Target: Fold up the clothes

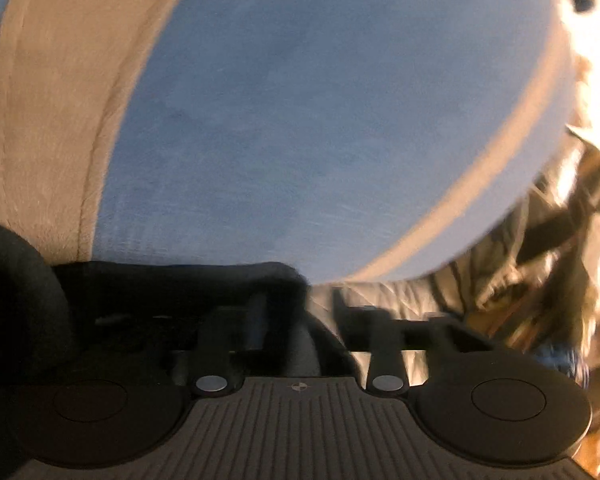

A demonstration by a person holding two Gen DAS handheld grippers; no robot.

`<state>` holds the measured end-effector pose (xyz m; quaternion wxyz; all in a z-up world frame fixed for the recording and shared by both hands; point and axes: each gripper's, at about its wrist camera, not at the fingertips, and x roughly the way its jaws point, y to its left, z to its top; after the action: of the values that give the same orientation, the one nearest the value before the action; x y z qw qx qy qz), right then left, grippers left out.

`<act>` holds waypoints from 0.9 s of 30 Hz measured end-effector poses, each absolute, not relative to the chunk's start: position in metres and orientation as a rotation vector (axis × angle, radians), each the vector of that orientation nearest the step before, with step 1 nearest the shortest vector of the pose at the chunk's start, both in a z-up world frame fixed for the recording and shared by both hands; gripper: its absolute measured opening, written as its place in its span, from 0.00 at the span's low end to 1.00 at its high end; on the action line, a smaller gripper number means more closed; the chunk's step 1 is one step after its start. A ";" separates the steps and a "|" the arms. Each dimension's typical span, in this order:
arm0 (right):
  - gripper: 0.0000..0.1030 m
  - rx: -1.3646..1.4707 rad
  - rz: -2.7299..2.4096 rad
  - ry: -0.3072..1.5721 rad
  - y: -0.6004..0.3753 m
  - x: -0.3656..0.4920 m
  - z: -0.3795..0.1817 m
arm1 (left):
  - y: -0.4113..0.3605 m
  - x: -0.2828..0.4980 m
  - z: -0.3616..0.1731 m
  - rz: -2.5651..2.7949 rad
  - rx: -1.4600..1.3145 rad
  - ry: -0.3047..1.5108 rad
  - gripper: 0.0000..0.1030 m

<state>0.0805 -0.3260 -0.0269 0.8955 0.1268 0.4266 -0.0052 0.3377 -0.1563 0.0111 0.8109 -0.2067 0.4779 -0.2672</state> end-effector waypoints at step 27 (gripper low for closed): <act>0.61 0.236 -0.012 0.870 -0.326 0.083 -0.030 | -0.161 0.133 0.057 -0.883 0.236 0.691 0.55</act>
<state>0.0834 -0.3262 -0.0304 0.9001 0.1142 0.4204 -0.0059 0.1330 -0.1605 0.0571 0.8405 0.1115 0.3267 -0.4177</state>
